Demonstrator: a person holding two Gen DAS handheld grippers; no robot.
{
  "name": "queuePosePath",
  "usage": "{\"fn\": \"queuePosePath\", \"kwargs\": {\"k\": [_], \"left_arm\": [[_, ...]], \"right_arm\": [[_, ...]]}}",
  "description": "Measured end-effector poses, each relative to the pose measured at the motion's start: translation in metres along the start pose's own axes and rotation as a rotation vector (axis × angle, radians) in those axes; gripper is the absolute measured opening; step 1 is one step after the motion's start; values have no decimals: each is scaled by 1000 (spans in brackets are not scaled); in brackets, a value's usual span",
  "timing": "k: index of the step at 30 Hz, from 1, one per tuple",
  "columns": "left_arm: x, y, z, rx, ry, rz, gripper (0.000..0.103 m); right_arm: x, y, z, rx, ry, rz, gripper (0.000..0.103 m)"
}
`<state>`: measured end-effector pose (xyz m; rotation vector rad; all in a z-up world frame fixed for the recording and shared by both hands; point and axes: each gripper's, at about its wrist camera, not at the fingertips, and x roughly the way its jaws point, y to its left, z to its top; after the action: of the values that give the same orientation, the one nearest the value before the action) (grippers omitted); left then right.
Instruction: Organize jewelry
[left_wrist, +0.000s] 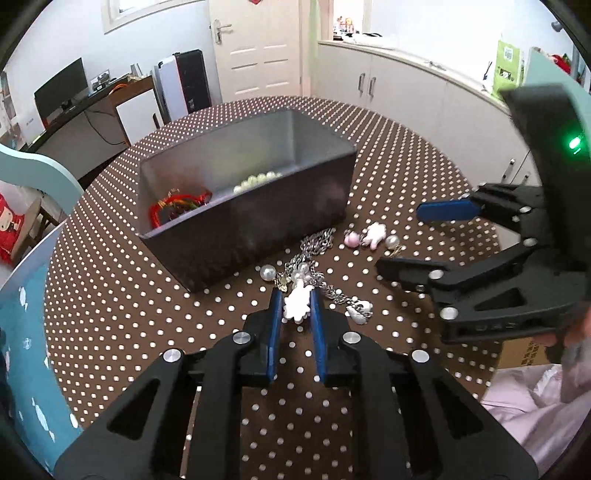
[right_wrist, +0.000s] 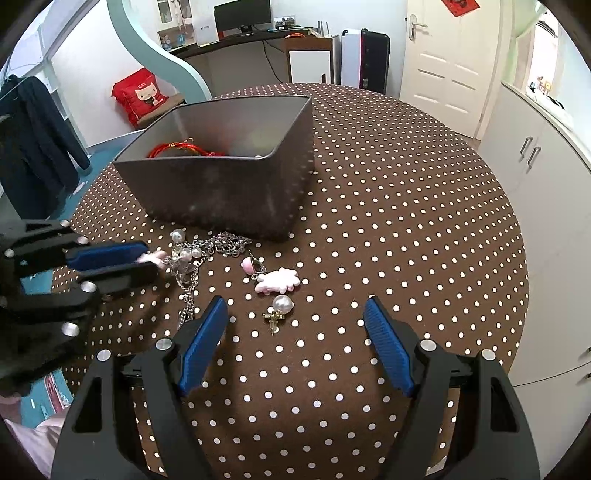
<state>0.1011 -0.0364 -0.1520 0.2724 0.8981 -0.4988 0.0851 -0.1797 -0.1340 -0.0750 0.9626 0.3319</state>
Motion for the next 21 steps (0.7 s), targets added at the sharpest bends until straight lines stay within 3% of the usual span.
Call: {"fn": "queuePosePath", "kwargs": {"k": [5, 8, 12, 16, 21], "left_arm": [[-18, 9, -2, -25, 31, -8, 15], [-20, 13, -9, -39, 49, 17, 15], [-26, 17, -22, -71, 55, 14, 15], [-33, 21, -31, -92, 48, 25, 15], [-33, 24, -40, -123, 36, 28, 15]], "right_arm": [[-13, 3, 1, -14, -35, 34, 74], [-21, 19, 1, -58, -64, 130, 74], [-9, 44, 0, -126, -31, 154, 70], [-4, 50, 0, -132, -20, 145, 70], [-7, 21, 3, -63, -24, 69, 70]]}}
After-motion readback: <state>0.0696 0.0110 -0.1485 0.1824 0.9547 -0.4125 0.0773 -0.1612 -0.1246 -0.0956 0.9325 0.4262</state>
